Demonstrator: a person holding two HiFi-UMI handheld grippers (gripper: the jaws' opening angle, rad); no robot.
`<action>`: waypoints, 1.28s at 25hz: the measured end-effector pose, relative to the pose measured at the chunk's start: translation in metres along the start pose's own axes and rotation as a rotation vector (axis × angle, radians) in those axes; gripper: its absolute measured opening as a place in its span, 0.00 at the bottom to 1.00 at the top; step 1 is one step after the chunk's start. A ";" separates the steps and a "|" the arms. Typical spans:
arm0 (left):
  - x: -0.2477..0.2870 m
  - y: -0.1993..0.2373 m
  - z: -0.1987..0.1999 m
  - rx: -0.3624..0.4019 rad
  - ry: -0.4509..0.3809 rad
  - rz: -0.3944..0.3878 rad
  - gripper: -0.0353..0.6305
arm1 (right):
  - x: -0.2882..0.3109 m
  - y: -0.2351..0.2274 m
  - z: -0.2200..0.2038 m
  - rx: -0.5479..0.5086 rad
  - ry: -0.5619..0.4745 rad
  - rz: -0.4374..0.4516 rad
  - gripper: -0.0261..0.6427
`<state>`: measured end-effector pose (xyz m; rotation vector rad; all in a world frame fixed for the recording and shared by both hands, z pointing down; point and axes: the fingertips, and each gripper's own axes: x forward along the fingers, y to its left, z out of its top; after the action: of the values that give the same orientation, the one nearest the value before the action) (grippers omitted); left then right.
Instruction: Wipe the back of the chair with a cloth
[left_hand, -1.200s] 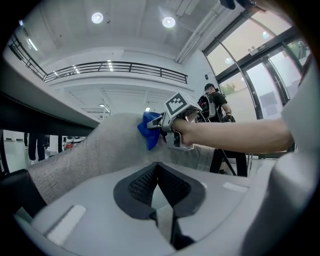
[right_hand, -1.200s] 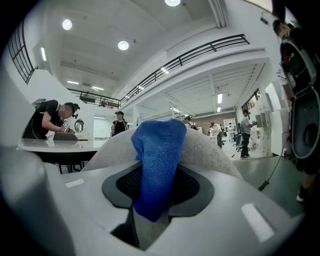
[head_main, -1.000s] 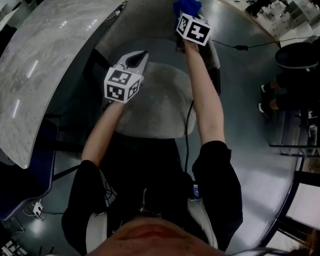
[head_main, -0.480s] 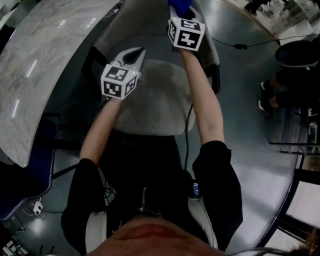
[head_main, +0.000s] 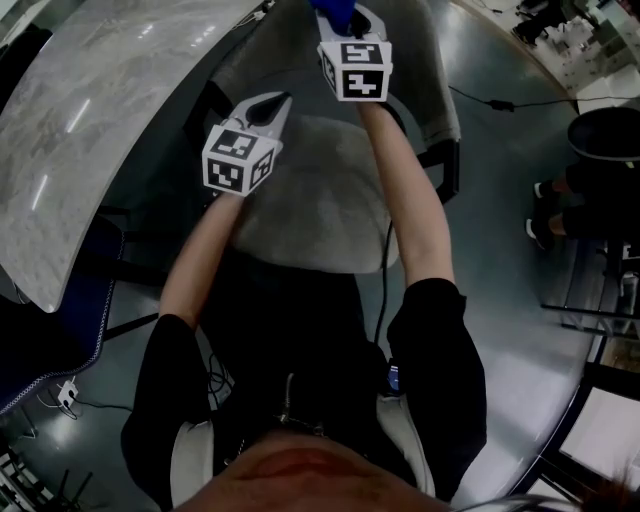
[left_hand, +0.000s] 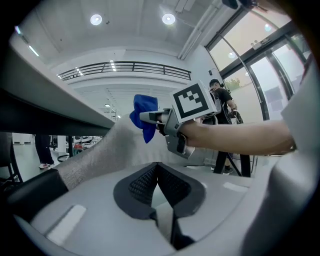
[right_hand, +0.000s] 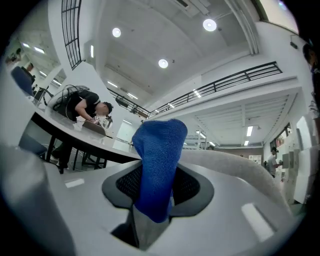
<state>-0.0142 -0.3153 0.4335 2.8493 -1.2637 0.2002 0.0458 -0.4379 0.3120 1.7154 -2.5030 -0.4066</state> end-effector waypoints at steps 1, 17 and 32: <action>-0.003 0.003 -0.002 -0.001 0.003 0.009 0.07 | 0.004 0.009 0.000 0.000 -0.008 0.024 0.25; -0.040 0.042 -0.013 -0.006 0.026 0.098 0.07 | 0.050 0.069 -0.022 -0.021 0.020 0.101 0.25; -0.029 0.031 -0.015 0.002 0.042 0.075 0.07 | 0.048 0.017 -0.050 0.071 0.121 -0.001 0.26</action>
<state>-0.0581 -0.3136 0.4441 2.7866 -1.3636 0.2618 0.0231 -0.4847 0.3607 1.7106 -2.4589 -0.2097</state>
